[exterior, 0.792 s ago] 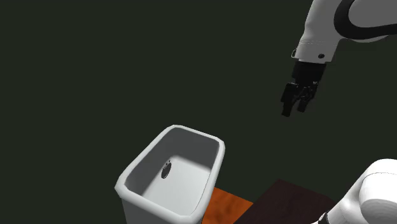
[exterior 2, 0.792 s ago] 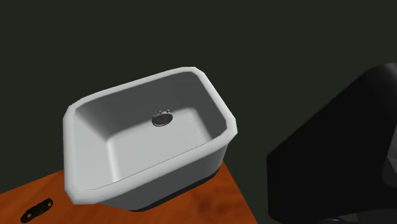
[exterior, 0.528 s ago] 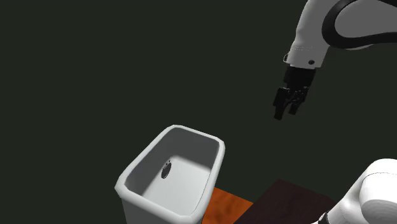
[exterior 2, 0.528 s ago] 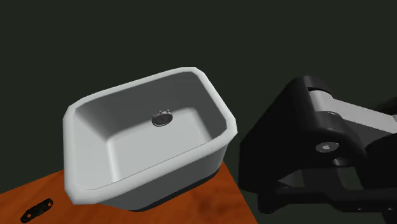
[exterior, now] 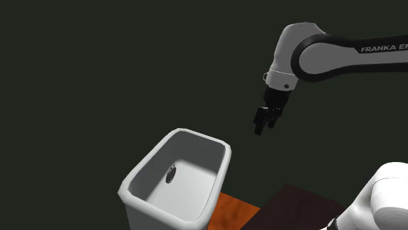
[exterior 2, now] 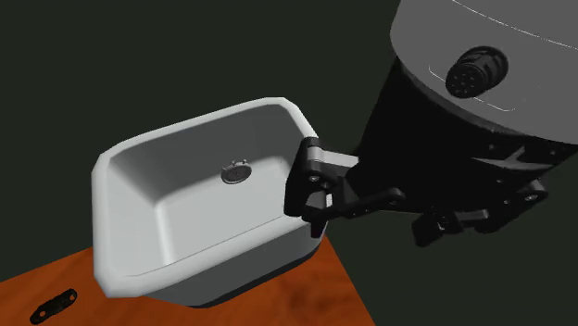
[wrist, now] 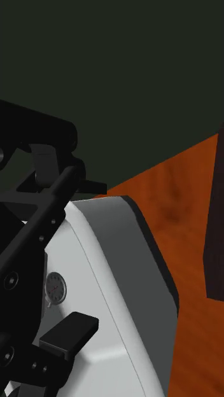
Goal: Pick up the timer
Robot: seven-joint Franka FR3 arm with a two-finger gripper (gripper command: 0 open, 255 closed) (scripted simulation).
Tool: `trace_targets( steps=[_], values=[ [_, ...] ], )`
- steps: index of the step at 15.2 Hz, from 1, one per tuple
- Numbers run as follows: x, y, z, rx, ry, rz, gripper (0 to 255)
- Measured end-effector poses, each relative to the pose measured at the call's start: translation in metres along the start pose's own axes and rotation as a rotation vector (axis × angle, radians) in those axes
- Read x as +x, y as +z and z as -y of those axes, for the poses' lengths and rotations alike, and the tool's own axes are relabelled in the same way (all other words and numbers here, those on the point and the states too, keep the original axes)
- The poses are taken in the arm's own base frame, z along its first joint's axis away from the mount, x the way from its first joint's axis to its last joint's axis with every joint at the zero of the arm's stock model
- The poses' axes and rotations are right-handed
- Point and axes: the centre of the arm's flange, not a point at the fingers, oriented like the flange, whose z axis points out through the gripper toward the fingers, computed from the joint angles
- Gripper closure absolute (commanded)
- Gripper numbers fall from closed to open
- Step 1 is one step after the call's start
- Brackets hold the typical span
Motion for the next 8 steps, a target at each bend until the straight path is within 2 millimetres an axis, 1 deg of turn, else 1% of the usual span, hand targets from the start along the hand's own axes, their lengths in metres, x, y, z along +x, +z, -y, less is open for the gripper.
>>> trace_targets(
  steps=[2,3,6,8],
  values=[
    [0.017,0.019,0.008,0.002,-0.034,-0.013,0],
    [0.027,0.029,0.009,0.004,-0.05,-0.02,0],
    [0.052,0.055,0.018,0.007,-0.102,-0.042,0],
    [0.065,0.07,0.035,0.01,-0.136,-0.057,0]
  ],
)
